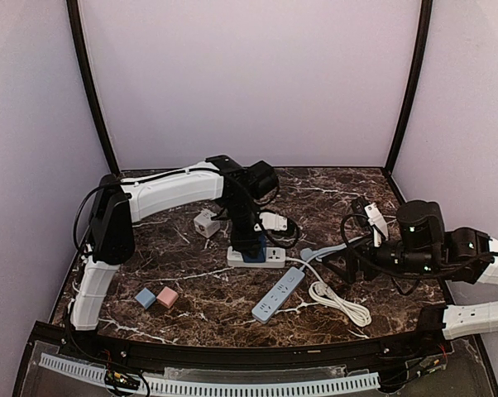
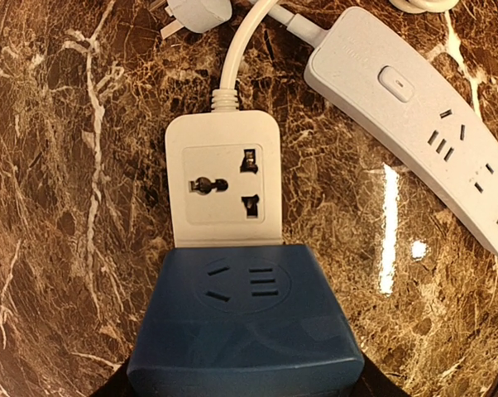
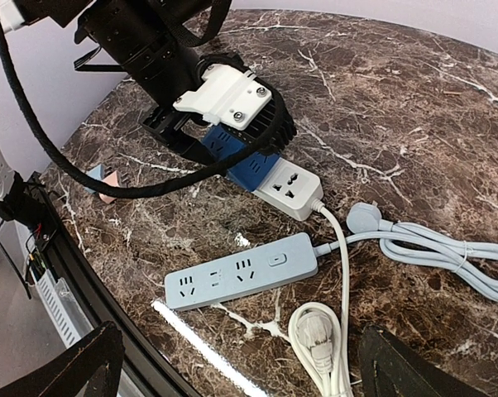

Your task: Insert the plug

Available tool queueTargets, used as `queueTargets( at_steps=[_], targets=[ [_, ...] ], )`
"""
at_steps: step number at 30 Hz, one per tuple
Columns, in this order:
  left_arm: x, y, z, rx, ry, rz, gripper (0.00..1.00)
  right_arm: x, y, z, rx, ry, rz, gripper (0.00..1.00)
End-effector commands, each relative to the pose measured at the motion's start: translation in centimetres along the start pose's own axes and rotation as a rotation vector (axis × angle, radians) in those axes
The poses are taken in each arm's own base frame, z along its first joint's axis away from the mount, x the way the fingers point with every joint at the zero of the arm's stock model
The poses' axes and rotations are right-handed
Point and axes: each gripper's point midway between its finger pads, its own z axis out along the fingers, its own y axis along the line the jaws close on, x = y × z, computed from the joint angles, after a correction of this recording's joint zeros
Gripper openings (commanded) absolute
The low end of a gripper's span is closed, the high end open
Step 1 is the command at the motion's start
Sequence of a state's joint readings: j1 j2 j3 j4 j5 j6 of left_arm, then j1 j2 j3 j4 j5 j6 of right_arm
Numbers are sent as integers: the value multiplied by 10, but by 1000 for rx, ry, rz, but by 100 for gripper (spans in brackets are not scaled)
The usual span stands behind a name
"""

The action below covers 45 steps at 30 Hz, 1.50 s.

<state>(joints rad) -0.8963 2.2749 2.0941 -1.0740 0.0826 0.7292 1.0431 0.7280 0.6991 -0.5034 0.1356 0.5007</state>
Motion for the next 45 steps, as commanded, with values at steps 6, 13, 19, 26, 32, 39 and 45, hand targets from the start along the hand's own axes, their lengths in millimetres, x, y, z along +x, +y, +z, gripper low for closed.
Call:
queueTargets(
  at_steps=[6,13,19,26,32,39,45],
  targets=[
    [47,-7,-6,-16,144,-27,1,7,-2,0,5,8,0,99],
    [79,-16,-14,4,191,-72,1,13,-2,7,3,31,-26,99],
    [89,-17,-14,9,197,-99,1,16,0,13,-5,49,-43,99],
    [90,-15,-8,14,188,-113,1,17,1,17,-4,59,-43,98],
    [90,-9,2,3,199,-129,1,18,0,18,0,64,-39,99],
    [90,-7,8,0,209,-145,1,17,-1,18,8,62,-30,99],
    [93,-10,10,14,220,-82,1,18,-1,20,10,66,-29,99]
  ],
)
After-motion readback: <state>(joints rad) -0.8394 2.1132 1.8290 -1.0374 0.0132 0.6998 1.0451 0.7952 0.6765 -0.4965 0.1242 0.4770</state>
